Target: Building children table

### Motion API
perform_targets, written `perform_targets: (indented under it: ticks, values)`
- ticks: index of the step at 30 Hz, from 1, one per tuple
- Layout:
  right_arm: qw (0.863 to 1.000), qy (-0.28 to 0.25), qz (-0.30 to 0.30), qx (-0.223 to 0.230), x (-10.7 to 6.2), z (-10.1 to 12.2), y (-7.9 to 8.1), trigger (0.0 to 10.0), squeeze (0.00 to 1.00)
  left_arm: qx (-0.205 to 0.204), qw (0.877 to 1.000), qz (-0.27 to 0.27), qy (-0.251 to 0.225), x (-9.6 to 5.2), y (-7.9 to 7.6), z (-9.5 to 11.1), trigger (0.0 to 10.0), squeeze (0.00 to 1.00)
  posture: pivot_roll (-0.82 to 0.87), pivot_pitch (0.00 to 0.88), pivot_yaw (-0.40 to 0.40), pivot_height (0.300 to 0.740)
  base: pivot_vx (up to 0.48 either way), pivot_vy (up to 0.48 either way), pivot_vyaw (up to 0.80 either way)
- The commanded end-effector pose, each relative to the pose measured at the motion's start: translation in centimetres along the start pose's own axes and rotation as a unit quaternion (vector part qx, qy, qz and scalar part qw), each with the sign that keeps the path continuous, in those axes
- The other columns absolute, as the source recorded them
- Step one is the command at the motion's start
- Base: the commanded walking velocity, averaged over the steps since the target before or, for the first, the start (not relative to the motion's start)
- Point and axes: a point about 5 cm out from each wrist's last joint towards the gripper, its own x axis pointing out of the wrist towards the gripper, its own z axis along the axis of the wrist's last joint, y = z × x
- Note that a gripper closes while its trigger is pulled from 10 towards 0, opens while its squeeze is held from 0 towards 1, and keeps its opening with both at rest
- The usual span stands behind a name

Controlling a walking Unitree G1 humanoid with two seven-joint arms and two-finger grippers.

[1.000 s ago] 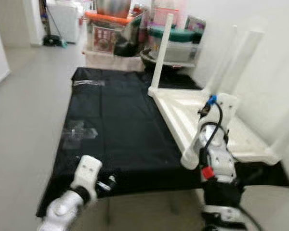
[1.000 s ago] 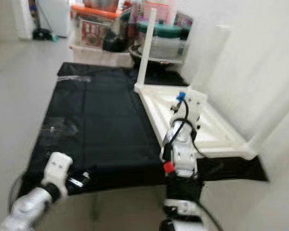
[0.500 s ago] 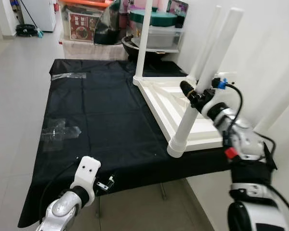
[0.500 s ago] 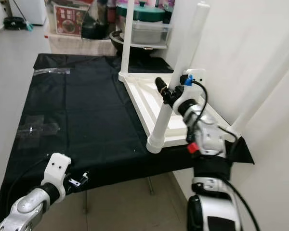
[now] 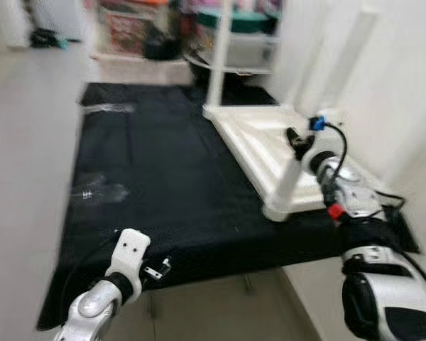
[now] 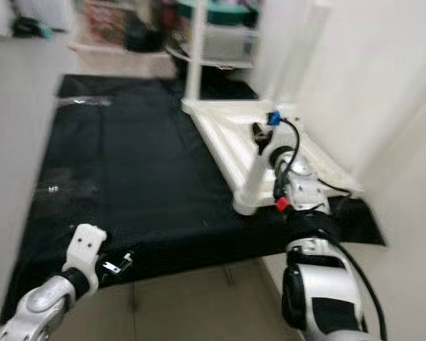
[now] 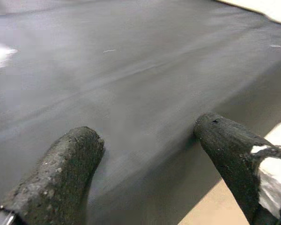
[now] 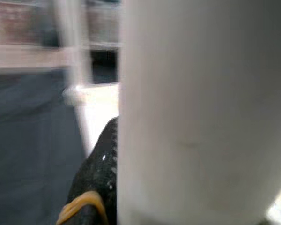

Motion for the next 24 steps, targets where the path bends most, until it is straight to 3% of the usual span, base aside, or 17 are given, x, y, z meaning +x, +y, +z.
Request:
perform_targets:
  ticks: [1,2,3,4,5,6,7,13,17,18,19,20,23,24]
  values:
    - [0.996,0.037,-0.076,-0.027,-2.0,-2.7,0.7,0.0,0.00,0.004,1.000,-0.006,0.015,0.0,-0.2,-0.4,10.0,0.00,0.07,0.000,-0.161,0.740,0.000,0.000,0.00]
    - [0.998,0.039,-0.051,-0.014,-3.0,-3.0,2.7,0.0,0.00,0.006,1.000,-0.007,0.016,0.0,-0.2,-0.4,10.0,0.00,0.07,0.000,-0.159,0.740,0.000,0.000,0.00]
    - [0.998,0.039,-0.051,-0.014,-3.0,-3.0,2.7,0.0,0.00,0.006,1.000,-0.007,0.016,0.0,-0.2,-0.4,10.0,0.00,0.07,0.000,-0.159,0.740,0.000,0.000,0.00]
    - [0.999,0.052,-0.015,0.002,-4.0,-3.3,5.0,0.0,0.00,0.008,1.000,-0.008,0.016,0.1,-0.1,-0.4,10.0,0.00,0.07,0.000,-0.160,0.740,0.000,0.000,0.00]
    - [0.998,0.058,0.003,0.005,-4.3,-3.5,5.8,2.5,0.00,0.009,1.000,-0.008,0.015,0.2,-0.1,-0.3,10.0,0.00,0.07,0.000,-0.160,0.740,0.000,0.000,0.00]
    - [0.998,0.058,0.003,0.005,-4.3,-3.5,5.8,2.5,0.00,0.009,1.000,-0.008,0.015,0.2,-0.1,-0.3,10.0,0.00,0.07,0.000,-0.160,0.740,0.000,0.000,0.00]
    - [0.998,0.062,0.013,0.005,-4.3,-3.5,6.2,10.0,0.00,0.008,1.000,-0.008,0.015,0.2,-0.1,-0.3,10.0,0.00,0.07,0.000,-0.160,0.740,0.000,0.000,0.00]
    - [0.998,0.061,0.014,0.015,-4.3,-3.1,7.8,10.0,0.00,0.005,1.000,-0.004,0.015,0.3,-0.2,-0.4,10.0,0.00,0.07,0.000,-0.172,0.740,0.000,0.000,0.00]
    - [0.998,0.063,0.011,0.014,-4.7,-2.9,8.0,10.0,0.00,0.004,1.000,-0.003,0.015,0.3,-0.3,-0.5,10.0,0.00,0.07,0.000,-0.172,0.740,0.000,0.000,0.00]
    - [0.997,0.046,0.047,0.034,-4.2,-2.4,7.4,10.0,1.00,0.003,1.000,-0.004,0.015,0.2,-0.4,-0.5,10.0,0.00,0.06,0.000,-0.172,0.740,0.000,0.000,0.00]
    - [0.996,0.033,0.074,0.047,-3.9,-2.0,6.9,10.0,1.00,0.003,1.000,-0.004,0.016,0.2,-0.5,-0.6,10.0,0.00,0.06,0.000,-0.172,0.740,0.000,0.000,0.00]
    - [0.993,0.017,0.106,0.052,-3.7,-1.4,6.6,10.0,0.15,0.002,1.000,-0.004,0.016,0.2,-0.5,-0.6,10.0,0.00,0.06,0.000,-0.172,0.740,0.000,0.000,0.00]
    - [0.978,-0.034,0.200,0.048,-3.5,0.3,6.1,10.0,0.15,0.003,1.000,-0.003,0.016,0.2,-0.4,-0.5,10.0,0.00,0.06,0.000,-0.173,0.740,0.000,0.000,0.00]
    - [0.957,-0.058,0.282,0.043,-4.0,1.1,6.0,10.0,0.00,0.003,1.000,-0.003,0.016,0.2,-0.3,-0.5,10.0,0.00,0.06,0.000,-0.171,0.740,0.000,0.000,0.00]
